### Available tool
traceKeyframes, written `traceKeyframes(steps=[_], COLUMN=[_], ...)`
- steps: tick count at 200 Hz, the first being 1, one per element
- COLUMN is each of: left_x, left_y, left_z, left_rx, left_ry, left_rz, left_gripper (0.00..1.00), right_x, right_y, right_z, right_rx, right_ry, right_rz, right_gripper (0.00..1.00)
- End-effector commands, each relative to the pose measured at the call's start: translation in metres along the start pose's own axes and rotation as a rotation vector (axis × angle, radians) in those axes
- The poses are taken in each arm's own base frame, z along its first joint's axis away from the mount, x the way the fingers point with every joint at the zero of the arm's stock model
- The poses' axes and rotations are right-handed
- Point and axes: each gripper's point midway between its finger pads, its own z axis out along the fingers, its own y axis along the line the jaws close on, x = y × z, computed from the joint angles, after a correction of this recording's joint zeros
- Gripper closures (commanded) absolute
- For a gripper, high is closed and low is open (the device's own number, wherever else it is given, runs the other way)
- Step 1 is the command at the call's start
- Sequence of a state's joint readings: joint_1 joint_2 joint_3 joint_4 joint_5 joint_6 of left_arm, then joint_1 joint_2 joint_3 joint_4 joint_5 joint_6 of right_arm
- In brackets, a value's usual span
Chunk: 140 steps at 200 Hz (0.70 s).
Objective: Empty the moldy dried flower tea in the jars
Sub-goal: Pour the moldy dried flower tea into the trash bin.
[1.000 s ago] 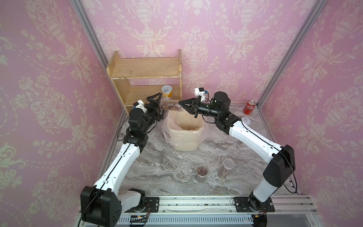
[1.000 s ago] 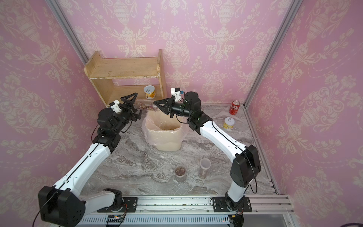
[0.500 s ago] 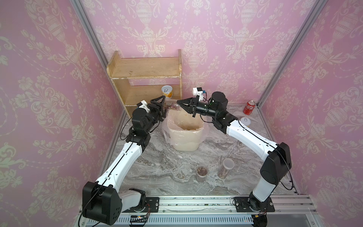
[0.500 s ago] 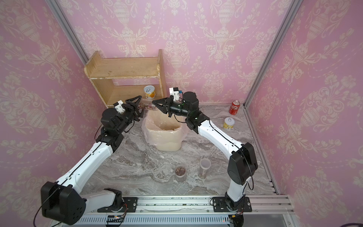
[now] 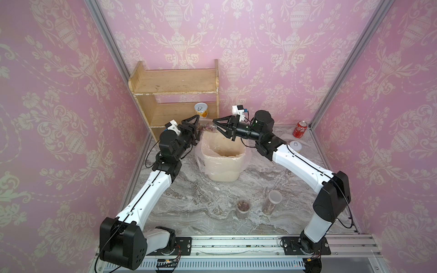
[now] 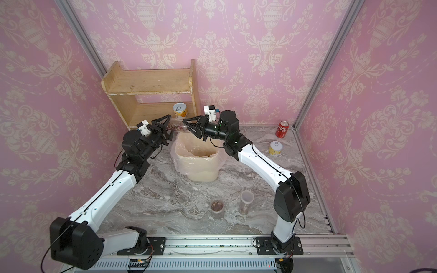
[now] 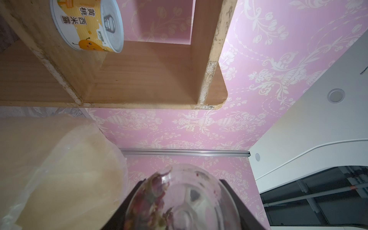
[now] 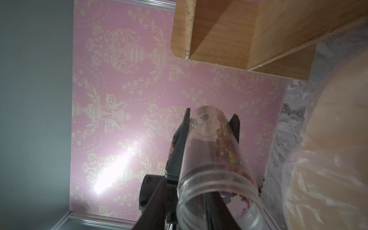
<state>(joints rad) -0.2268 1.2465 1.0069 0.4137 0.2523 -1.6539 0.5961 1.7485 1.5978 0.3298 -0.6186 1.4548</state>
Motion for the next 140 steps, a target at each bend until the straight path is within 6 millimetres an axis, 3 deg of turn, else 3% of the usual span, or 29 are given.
traceKeyframes(steps=[1, 20, 82, 140], left_x=[0.000, -0.001, -0.002, 0.000], left_y=[-0.008, -0.009, -0.012, -0.013], left_z=[-0.001, -0.002, 0.000, -0.003], left_rx=[0.028, 0.023, -0.030, -0.133], left_ry=[-0.015, -0.022, -0.022, -0.002], left_rz=[0.077, 0.106, 0.264, 0.497], left_gripper=[0.72, 0.75, 0.79, 0.81], right_x=[-0.005, -0.008, -0.018, -0.009], right_y=[0.000, 0.000, -0.007, -0.023], right_z=[-0.002, -0.010, -0.047, -0.080], right_rx=[0.012, 0.029, 0.139, 0.342], right_ry=[-0.016, -0.035, -0.099, -0.095], right_rz=[-0.032, -0.050, -0.129, -0.283], right_gripper=[0.45, 0.38, 0.32, 0.20])
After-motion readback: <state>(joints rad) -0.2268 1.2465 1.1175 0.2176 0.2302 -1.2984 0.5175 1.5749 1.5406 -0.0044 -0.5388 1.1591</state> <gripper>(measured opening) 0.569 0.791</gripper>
